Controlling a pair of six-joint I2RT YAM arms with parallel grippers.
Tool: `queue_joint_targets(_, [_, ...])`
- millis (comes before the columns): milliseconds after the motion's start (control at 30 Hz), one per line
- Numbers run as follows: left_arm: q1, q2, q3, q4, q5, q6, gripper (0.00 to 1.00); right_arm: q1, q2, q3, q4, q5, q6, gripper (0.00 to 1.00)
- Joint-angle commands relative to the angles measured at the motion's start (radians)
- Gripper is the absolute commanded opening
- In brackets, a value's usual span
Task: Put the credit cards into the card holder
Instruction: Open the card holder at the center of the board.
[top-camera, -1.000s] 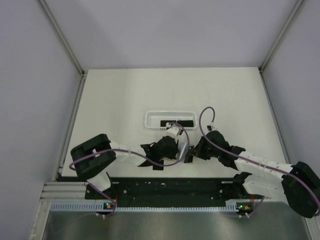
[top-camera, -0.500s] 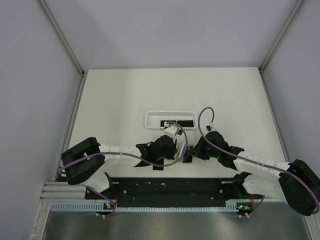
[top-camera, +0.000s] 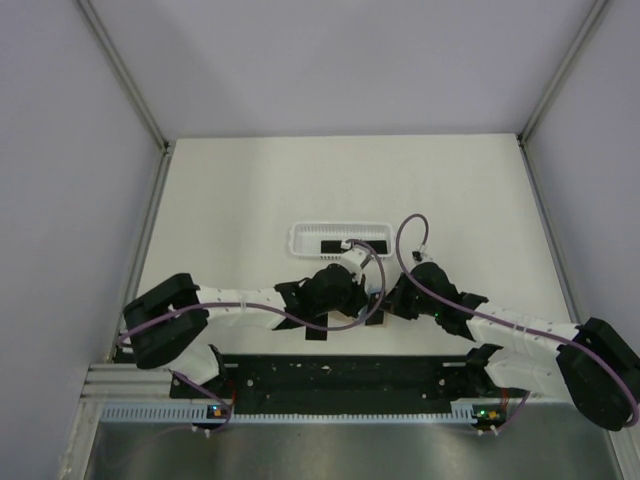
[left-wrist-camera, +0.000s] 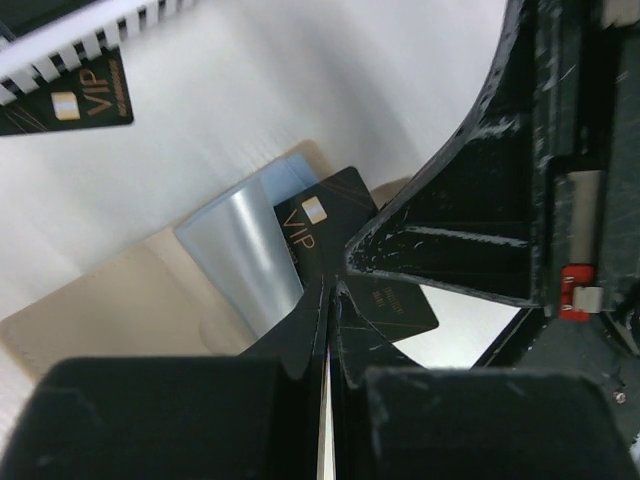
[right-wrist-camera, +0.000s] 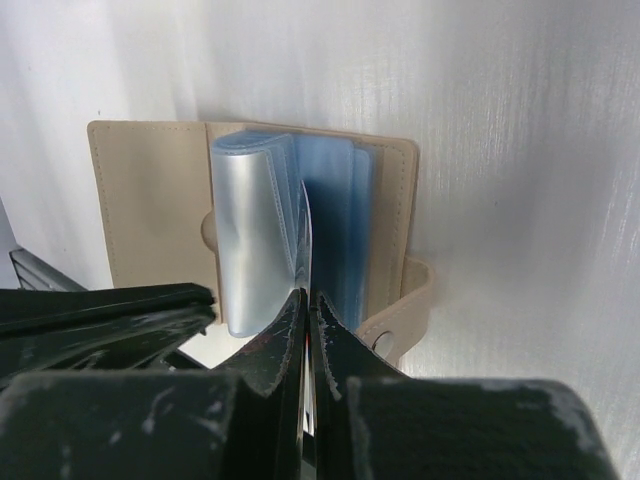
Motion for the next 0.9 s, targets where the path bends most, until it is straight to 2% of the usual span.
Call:
queue_joint_targets(0, [-0.007, 0.069, 0.022, 0.064, 0.051, 0.013, 0.0, -0.008, 0.007, -0.032, -0.02, 0.032, -0.003, 0.0])
queue_joint_targets(233, [-0.007, 0.13, -0.001, 0.047, -0.008, 0.007, 0.0, -0.008, -0.041, -0.038, -0.035, 0.045, 0.001, 0.0])
queue_joint_targets(433, [-0.007, 0.091, -0.06, 0.038, -0.048, -0.013, 0.0, -0.009, -0.073, -0.038, -0.104, 0.068, -0.003, 0.0])
queue_joint_targets(867, [-0.007, -0.047, -0.139, -0.002, -0.092, -0.044, 0.0, -0.009, -0.065, -0.037, -0.113, 0.068, -0.009, 0.0])
